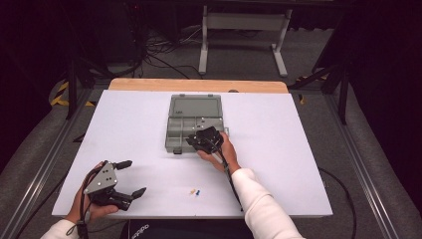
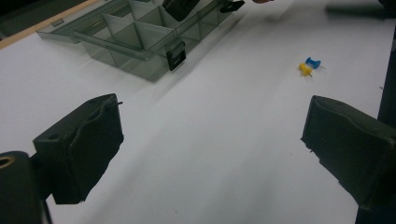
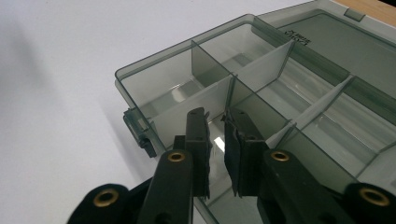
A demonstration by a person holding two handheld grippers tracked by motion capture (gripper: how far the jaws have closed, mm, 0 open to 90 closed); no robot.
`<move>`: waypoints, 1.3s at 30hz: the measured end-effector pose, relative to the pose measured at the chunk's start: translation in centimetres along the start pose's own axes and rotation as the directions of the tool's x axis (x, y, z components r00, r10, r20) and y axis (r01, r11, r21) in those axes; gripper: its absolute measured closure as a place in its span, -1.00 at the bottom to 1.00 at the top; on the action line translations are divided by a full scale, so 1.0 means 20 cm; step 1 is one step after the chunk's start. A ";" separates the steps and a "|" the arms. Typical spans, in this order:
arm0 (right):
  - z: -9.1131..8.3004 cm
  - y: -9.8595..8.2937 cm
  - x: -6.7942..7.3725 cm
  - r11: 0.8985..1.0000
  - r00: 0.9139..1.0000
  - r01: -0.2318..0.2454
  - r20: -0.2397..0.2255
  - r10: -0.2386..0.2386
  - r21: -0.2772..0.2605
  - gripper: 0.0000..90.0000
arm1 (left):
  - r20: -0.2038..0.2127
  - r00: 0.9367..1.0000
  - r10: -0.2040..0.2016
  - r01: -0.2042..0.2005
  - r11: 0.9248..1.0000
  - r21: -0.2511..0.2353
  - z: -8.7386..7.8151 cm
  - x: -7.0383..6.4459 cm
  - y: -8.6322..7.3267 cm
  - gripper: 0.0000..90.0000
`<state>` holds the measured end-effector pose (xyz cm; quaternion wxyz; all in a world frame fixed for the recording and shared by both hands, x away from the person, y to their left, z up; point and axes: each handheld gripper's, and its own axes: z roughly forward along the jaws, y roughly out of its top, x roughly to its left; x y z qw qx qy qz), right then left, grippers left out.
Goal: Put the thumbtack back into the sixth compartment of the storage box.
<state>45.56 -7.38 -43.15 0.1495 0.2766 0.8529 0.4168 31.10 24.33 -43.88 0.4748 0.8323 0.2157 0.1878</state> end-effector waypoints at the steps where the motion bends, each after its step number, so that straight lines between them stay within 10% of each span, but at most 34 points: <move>1: 0.00 0.00 0.00 1.000 1.000 -0.003 0.006 0.003 -0.003 0.68 | 0.001 1.000 0.001 -0.001 1.000 0.000 0.00 0.00 0.00 -0.88; 23: -0.27 0.02 0.09 0.985 0.995 0.096 0.019 -0.095 -0.144 0.03 | 0.000 1.000 0.010 -0.010 1.000 0.004 0.00 0.00 0.00 -0.87; 39: -0.40 -0.07 0.17 0.988 0.993 0.116 -0.005 -0.117 -0.100 -0.54 | 0.004 1.000 0.012 -0.012 1.000 0.010 0.00 -0.01 0.00 -0.87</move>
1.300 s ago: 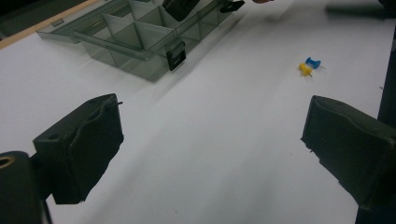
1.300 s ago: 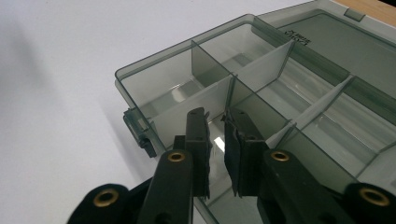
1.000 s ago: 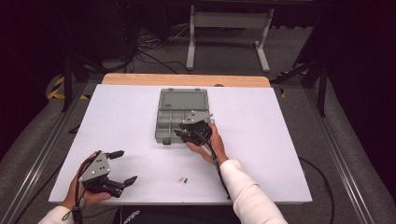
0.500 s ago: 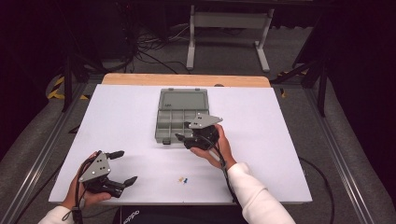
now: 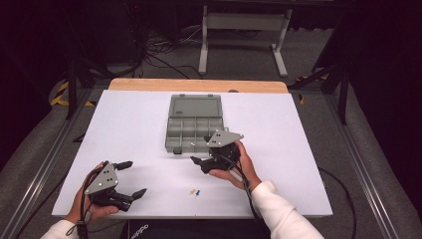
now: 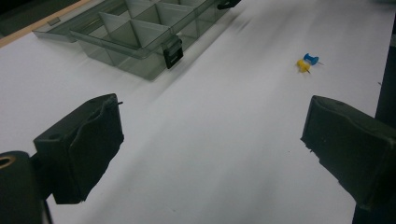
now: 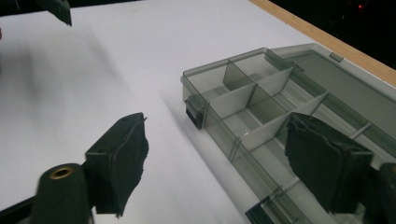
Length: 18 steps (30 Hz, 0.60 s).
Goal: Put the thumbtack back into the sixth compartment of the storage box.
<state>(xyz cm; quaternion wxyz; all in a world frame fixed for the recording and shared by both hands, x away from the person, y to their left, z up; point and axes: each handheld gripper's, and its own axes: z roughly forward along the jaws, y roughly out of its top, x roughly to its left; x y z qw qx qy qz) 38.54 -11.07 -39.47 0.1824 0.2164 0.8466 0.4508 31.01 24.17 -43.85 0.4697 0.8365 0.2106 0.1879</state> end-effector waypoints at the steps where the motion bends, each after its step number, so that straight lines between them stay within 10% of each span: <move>1: -0.01 -0.01 0.00 1.000 1.000 0.003 0.006 -0.003 0.004 -0.57 | 0.000 1.000 -0.001 0.001 1.000 0.000 0.00 0.00 0.00 -0.87; 18: -0.12 -0.16 0.09 0.999 0.999 0.013 -0.042 -0.012 0.043 -0.65 | -0.003 1.000 0.002 -0.002 1.000 0.005 0.00 0.00 0.00 -0.87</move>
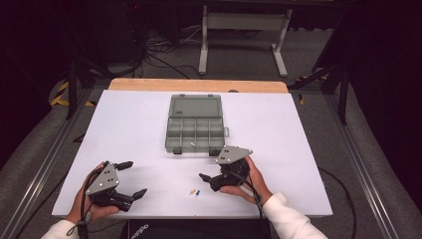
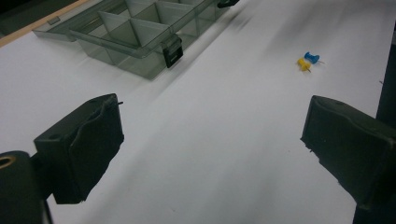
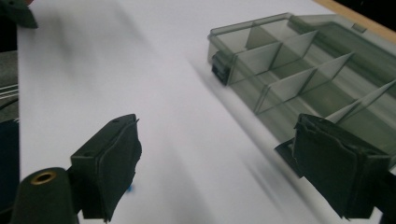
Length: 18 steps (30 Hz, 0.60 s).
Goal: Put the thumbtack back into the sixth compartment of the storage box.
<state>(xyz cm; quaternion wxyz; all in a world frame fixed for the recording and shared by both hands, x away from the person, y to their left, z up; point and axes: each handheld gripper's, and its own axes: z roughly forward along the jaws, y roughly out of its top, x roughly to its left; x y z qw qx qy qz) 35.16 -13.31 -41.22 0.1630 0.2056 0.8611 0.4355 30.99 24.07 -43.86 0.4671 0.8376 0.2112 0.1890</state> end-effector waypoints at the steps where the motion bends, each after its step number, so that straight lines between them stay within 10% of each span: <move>1: 0.00 -0.01 0.01 1.000 1.000 -0.003 -0.011 0.003 0.005 -0.63 | 0.000 1.000 0.000 0.000 1.000 0.000 0.00 0.00 0.00 -0.87; 18: 0.11 -0.13 0.17 0.990 0.984 0.049 -0.174 -0.026 0.131 -0.29 | 0.000 1.000 0.005 -0.005 1.000 0.004 0.00 0.00 0.00 -0.87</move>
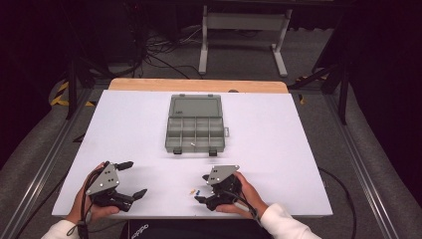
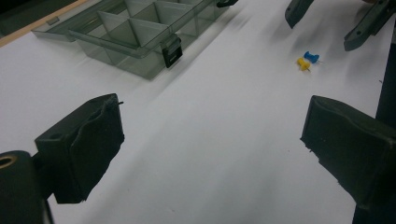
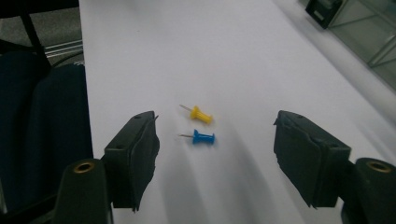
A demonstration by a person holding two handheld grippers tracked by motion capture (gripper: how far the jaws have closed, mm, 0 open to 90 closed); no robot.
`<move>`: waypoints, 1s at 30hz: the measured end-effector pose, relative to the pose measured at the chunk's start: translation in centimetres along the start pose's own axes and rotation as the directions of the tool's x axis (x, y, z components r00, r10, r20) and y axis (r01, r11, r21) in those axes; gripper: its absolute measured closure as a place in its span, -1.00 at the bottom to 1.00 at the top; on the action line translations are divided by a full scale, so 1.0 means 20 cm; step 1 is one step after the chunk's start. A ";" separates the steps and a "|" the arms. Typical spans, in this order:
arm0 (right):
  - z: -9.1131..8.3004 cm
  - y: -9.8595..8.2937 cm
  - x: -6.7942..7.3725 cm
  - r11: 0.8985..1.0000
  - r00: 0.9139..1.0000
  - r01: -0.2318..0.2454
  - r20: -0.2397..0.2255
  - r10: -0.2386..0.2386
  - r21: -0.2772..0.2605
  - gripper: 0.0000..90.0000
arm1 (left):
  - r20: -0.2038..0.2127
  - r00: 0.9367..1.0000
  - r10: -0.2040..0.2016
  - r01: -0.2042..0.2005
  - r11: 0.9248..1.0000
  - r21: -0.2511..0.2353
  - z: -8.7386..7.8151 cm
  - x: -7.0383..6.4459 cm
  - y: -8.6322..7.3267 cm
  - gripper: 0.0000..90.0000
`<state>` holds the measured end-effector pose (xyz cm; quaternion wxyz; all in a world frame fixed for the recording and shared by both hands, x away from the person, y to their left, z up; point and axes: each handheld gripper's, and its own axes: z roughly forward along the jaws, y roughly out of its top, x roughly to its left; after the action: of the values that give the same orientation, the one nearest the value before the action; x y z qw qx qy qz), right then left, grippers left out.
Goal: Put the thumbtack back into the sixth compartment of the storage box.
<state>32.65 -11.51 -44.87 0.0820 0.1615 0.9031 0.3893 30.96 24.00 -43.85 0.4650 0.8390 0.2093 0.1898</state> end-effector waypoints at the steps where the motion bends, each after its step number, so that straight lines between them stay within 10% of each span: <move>1: 0.01 0.00 0.00 1.000 1.000 0.001 -0.008 -0.001 0.000 -0.26 | 0.001 1.000 0.002 -0.002 1.000 0.000 0.00 0.00 0.00 -0.86; 30: 0.08 -0.01 0.04 1.000 1.000 -0.009 -0.015 0.009 0.006 0.55 | 0.003 1.000 0.002 -0.002 1.000 0.005 0.01 0.00 0.00 -0.86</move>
<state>32.31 -10.26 -46.09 0.0731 0.1629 0.9041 0.3882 31.03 23.87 -43.91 0.4628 0.8408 0.2082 0.1885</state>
